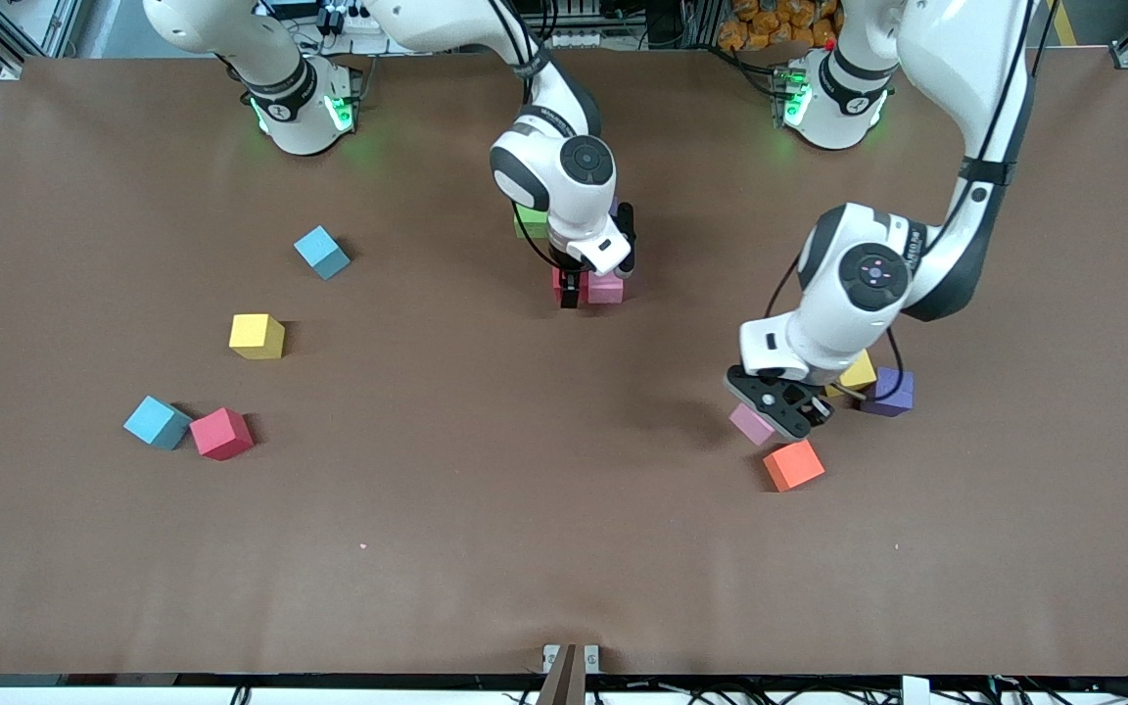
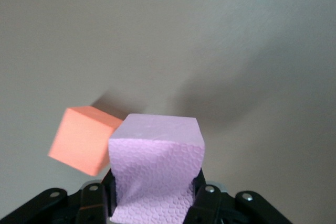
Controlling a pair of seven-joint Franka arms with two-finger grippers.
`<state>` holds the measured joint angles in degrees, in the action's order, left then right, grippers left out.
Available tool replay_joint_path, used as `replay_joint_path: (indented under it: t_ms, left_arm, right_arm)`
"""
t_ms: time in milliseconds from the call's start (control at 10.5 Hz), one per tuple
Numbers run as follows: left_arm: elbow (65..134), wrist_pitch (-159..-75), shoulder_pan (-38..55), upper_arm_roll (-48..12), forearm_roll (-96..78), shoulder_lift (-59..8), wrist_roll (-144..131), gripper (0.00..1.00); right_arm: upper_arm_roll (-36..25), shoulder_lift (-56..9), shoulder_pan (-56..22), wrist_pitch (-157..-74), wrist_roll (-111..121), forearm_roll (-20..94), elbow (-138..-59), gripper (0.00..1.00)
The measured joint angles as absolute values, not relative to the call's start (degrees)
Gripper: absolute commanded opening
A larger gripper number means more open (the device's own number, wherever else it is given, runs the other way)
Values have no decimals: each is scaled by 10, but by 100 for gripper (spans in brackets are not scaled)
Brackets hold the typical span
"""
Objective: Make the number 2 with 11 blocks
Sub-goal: 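Open the right gripper off magenta while the left gripper carries lavender, then grasp the yellow cube with the right gripper while the left lowers lavender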
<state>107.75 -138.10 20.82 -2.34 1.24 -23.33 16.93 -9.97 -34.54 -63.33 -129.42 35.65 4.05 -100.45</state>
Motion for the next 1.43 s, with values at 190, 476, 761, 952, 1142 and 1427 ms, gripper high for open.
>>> replay_joint_path:
  t_ms: [190, 476, 761, 952, 1142, 1427]
  left_arm:
    - [1075, -1362, 213, -47, 12, -233, 75, 32]
    - [1071, -1340, 215, -92, 12, -226, -65, 32]
    - [1062, -1336, 232, -135, 12, -222, -253, 32]
    - [1052, -1335, 266, -139, 12, -222, -381, 32]
    - [1043, -1335, 281, -150, 12, -225, -489, 32]
    - [1023, -1335, 328, -157, 12, -241, -720, 32]
  right_arm:
    - [-102, -304, -607, -1246, 357, 41, -1003, 100]
    - [-107, -249, -525, -1186, 356, 40, -1003, 100]
    - [-156, -242, -442, -1184, 354, 39, -1008, 100]
    - [-208, -242, -431, -1184, 305, 40, -1029, 100]
    - [-240, -241, -431, -1184, 189, 40, -1054, 100]
    - [-268, -224, -430, -1185, 53, 40, -1104, 100]
